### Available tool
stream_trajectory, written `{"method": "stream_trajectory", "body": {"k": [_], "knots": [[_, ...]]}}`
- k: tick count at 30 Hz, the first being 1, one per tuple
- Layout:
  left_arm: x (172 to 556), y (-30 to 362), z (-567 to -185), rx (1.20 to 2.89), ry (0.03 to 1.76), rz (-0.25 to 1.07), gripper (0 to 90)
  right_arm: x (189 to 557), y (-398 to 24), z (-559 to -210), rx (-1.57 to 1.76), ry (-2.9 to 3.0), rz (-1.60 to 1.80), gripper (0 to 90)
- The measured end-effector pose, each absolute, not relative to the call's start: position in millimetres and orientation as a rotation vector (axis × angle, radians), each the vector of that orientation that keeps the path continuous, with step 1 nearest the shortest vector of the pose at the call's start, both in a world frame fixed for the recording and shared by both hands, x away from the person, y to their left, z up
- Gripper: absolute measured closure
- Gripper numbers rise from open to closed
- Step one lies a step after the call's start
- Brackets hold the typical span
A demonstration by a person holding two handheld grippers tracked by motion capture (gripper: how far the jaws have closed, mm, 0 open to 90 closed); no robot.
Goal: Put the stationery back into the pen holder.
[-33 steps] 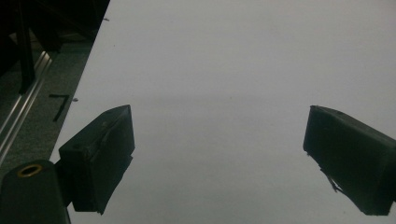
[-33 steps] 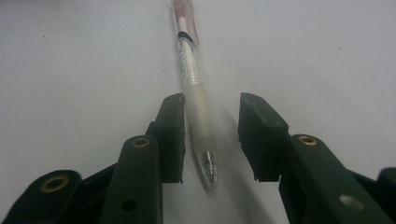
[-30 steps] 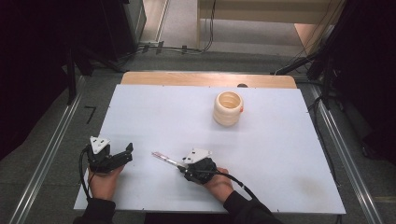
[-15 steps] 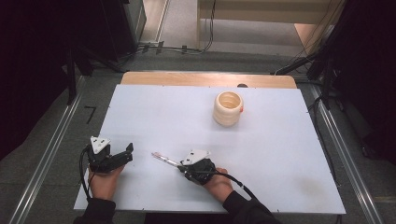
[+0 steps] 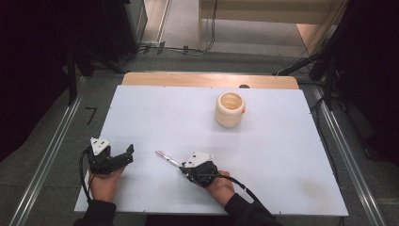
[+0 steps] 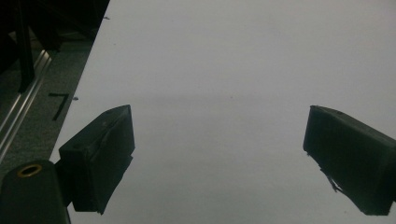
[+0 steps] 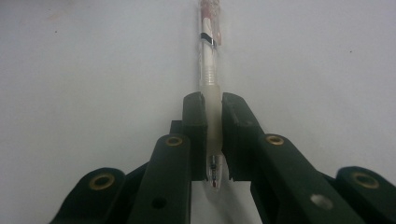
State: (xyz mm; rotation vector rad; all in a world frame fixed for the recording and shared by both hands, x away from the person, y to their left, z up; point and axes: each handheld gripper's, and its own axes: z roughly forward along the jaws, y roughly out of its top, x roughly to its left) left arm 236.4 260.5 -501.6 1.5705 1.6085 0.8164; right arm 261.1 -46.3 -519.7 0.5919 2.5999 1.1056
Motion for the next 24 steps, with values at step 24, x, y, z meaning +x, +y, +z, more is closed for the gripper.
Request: {"method": "stream_trajectory", "body": {"k": [24], "knots": [[234.8,262.6,-501.9,1.567,1.616,0.814,9.7,266.9,-56.7,-515.6,0.68,2.529,1.145,78.2]]}}
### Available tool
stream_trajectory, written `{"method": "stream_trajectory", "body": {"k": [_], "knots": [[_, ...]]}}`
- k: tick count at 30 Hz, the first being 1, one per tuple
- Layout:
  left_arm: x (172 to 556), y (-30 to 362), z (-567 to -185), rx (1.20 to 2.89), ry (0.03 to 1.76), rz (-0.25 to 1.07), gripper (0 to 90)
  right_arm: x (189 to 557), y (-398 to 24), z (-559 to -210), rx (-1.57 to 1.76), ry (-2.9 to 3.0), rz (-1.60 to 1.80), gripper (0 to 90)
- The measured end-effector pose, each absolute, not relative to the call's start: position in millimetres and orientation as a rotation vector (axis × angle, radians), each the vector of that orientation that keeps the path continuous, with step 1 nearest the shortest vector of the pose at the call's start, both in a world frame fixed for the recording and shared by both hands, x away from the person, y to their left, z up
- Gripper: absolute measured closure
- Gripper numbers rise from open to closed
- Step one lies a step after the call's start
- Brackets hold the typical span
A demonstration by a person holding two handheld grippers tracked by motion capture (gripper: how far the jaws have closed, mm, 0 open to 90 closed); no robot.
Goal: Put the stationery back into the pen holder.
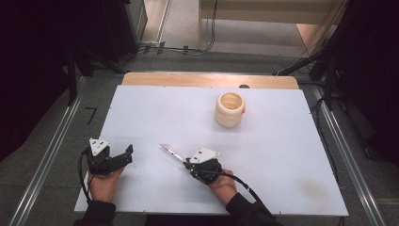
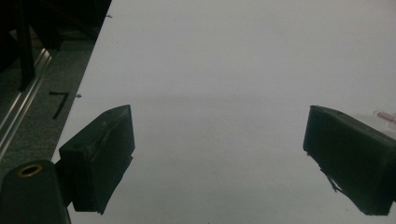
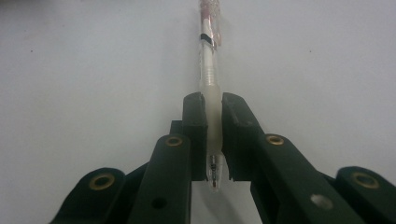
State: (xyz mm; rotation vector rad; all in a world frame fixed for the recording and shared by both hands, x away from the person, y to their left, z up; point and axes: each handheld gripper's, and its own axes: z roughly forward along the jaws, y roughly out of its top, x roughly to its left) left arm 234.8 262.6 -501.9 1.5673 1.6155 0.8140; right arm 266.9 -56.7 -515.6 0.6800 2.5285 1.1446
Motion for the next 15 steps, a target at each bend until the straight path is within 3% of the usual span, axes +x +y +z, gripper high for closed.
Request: {"method": "stream_trajectory", "body": {"k": [15], "knots": [[235.6,261.3,-502.7,1.564,1.614,0.816,9.7,275.9,-80.1,-513.5,0.734,2.508,1.125,78.2]]}}
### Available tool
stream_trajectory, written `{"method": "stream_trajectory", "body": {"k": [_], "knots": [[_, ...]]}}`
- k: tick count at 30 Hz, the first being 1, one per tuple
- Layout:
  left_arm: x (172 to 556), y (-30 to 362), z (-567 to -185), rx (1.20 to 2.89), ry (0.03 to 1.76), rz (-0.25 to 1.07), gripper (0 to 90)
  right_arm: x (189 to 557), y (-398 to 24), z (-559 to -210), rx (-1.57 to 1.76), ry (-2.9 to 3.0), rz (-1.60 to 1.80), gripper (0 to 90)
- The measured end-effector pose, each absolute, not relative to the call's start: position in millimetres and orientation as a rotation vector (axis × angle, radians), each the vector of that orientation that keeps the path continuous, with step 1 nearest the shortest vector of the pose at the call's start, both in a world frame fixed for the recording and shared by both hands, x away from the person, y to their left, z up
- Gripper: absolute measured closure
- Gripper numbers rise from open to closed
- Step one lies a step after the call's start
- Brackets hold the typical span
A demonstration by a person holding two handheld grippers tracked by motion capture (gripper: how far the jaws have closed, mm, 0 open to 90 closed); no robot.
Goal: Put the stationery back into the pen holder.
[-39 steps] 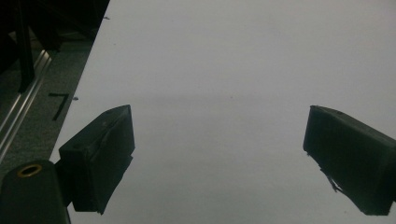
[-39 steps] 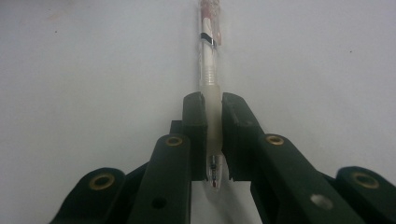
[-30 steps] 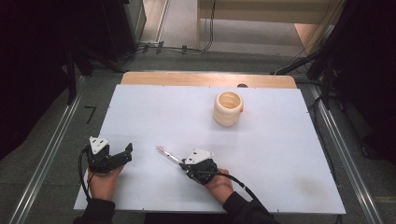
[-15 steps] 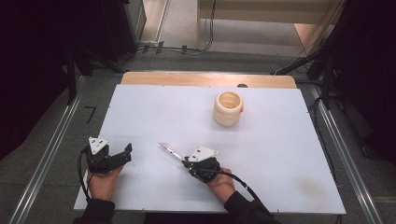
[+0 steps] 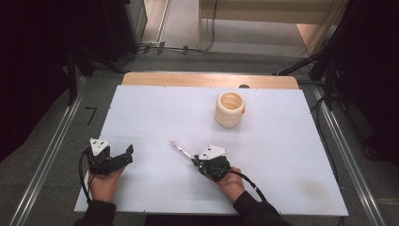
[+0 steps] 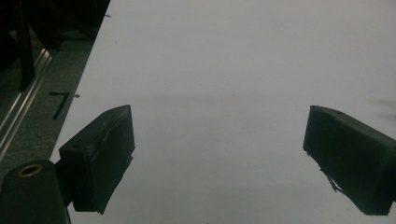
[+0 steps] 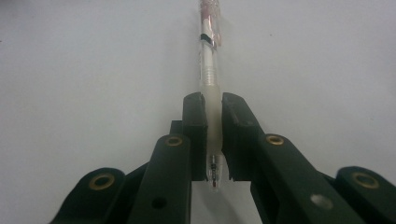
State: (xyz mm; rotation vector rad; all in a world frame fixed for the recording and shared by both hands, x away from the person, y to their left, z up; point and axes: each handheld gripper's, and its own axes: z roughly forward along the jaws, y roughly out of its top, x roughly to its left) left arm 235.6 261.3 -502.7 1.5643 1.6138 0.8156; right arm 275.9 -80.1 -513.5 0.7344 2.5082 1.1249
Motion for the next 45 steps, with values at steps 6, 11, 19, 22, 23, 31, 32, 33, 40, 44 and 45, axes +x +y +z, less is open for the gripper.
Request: {"method": "stream_trajectory", "body": {"k": [6,11,19,22,23,31,32,33,40,44,45], "knots": [[236.3,260.2,-502.8,1.567,1.608,0.813,9.7,279.4,-88.9,-512.3,0.742,2.497,1.129,78.2],[236.4,260.6,-502.9,1.567,1.607,0.811,9.8,282.5,-92.4,-508.4,0.756,2.486,1.137,78.2],[236.6,260.4,-503.1,1.571,1.609,0.812,9.8,287.7,-100.5,-501.5,0.777,2.478,1.145,78.2],[236.8,260.7,-503.3,1.572,1.608,0.812,9.8,289.6,-105.1,-498.0,0.78,2.468,1.143,78.2],[236.8,260.7,-503.3,1.571,1.61,0.812,9.8,290.4,-106.8,-497.1,0.781,2.465,1.142,78.2],[236.9,260.7,-503.4,1.571,1.612,0.813,9.9,294.8,-118.9,-493.5,0.801,2.447,1.136,78.2],[236.9,260.7,-503.4,1.571,1.612,0.813,9.9,295.5,-119.8,-493.0,0.798,2.445,1.139,78.2],[236.9,260.8,-503.4,1.571,1.611,0.813,9.9,295.4,-120.4,-492.4,0.808,2.445,1.137,78.2],[237.2,261.0,-503.6,1.572,1.61,0.809,9.9,300.0,-126.8,-489.6,0.827,2.429,1.142,78.2],[237.4,260.8,-503.9,1.574,1.609,0.807,9.8,301.2,-129.3,-488.2,0.84,2.422,1.14,78.2],[237.5,260.6,-503.9,1.574,1.611,0.806,9.9,301.6,-130.0,-487.8,0.842,2.421,1.14,78.2]]}}
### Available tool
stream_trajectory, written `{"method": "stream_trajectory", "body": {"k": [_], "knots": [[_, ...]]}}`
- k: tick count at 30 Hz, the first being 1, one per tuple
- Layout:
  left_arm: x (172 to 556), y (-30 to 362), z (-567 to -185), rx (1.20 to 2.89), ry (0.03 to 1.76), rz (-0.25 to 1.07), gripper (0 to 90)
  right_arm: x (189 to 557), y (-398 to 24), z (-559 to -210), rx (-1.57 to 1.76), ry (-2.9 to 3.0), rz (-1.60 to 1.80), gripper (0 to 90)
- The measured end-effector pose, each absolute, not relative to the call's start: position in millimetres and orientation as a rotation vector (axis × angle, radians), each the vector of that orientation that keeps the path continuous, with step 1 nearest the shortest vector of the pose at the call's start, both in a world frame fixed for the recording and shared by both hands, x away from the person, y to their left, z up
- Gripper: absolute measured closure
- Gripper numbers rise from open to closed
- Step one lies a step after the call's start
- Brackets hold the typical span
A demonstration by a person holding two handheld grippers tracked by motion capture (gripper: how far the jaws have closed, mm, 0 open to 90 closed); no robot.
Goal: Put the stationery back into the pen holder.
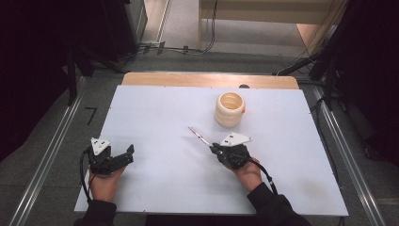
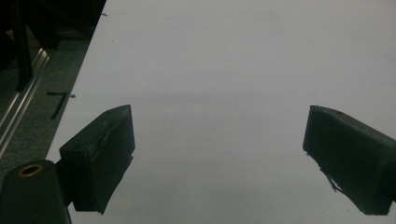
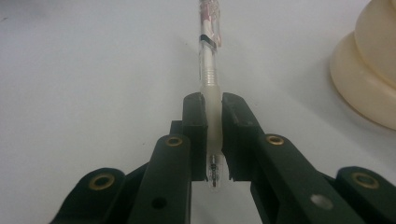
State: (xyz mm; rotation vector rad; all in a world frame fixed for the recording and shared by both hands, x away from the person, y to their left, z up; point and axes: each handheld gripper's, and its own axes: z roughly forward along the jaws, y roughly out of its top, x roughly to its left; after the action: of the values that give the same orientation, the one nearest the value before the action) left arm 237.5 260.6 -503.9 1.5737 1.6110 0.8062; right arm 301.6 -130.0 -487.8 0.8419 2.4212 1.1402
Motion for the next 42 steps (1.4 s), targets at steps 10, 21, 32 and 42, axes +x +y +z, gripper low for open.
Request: {"method": "stream_trajectory", "body": {"k": [10,21,32,42], "knots": [[237.6,260.6,-504.1,1.577,1.61,0.806,9.9,307.3,-139.6,-482.9,0.882,2.393,1.149,78.2],[237.9,260.8,-504.3,1.581,1.61,0.806,9.8,316.5,-153.9,-474.3,0.926,2.365,1.144,78.2],[237.9,260.9,-504.3,1.58,1.61,0.805,9.9,321.4,-162.8,-468.2,0.941,2.331,1.137,78.1],[237.7,261.2,-503.6,1.572,1.609,0.803,9.8,325.7,-171.7,-460.6,0.969,2.299,1.144,78.2]]}}
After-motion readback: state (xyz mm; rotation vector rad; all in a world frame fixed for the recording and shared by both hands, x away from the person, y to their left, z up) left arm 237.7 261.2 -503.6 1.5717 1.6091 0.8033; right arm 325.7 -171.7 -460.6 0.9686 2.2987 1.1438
